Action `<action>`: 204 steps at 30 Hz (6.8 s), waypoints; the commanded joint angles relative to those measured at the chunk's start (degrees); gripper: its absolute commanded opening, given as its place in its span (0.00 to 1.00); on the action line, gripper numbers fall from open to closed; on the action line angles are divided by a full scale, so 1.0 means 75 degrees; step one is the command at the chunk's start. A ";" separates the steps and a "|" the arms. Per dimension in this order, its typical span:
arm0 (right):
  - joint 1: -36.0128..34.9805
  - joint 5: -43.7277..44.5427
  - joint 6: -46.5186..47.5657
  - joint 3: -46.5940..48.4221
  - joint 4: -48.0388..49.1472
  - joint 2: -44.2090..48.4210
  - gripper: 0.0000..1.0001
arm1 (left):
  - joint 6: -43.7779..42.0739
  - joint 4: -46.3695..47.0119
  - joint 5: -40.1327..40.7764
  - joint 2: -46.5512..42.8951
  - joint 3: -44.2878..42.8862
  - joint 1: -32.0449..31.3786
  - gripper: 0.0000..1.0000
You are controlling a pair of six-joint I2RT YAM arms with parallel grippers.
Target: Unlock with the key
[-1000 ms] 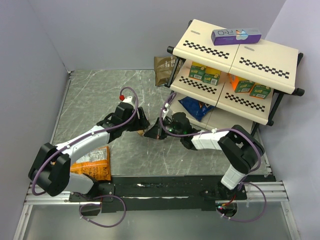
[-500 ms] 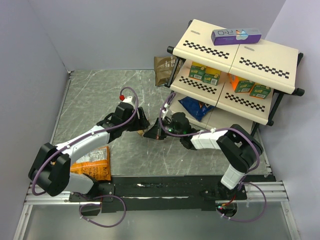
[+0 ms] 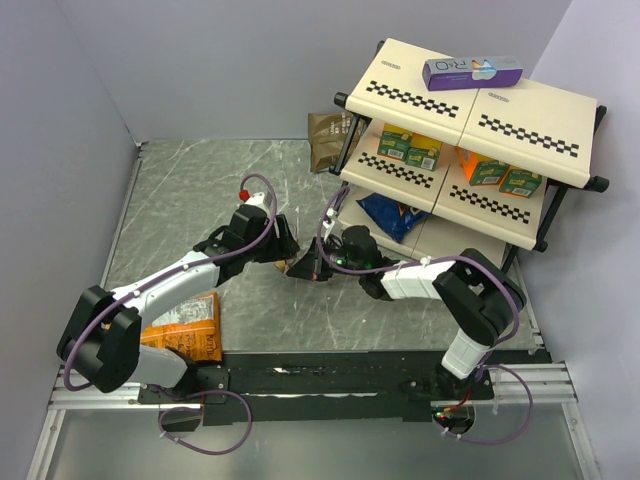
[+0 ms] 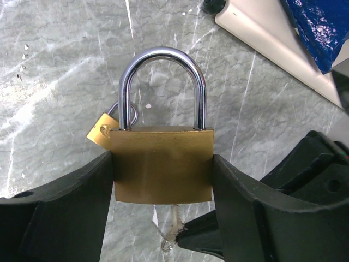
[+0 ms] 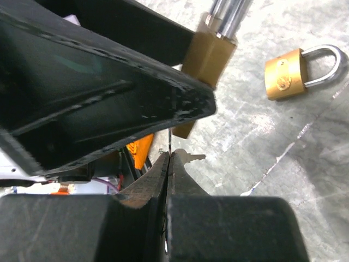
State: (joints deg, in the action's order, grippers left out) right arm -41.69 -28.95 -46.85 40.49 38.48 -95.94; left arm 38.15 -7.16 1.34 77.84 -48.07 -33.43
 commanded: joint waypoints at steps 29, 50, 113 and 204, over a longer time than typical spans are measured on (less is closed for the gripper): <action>-0.0019 0.0227 0.0106 0.0496 -0.0197 0.0007 0.00 | -0.0024 0.0826 -0.0121 -0.0160 -0.0293 -0.0043 0.01; 0.0203 0.0297 0.0047 0.0531 -0.0173 -0.0204 0.00 | -0.0024 0.0814 -0.0121 -0.0149 -0.0293 -0.0043 0.01; 0.0696 0.1539 0.0293 0.0660 0.0717 0.0511 0.00 | 0.0233 0.1154 -0.0472 0.0027 -0.0059 -0.0429 0.01; 0.0953 0.2536 -0.0292 -0.0207 0.2826 0.1003 0.00 | 0.1487 0.3028 -0.1175 -0.1777 0.1652 -0.1191 0.01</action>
State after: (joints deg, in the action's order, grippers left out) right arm -37.58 -24.58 -48.03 37.65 49.67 -92.42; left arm 46.57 14.59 8.16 69.36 -37.63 -38.09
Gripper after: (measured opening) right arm 0.007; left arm 0.694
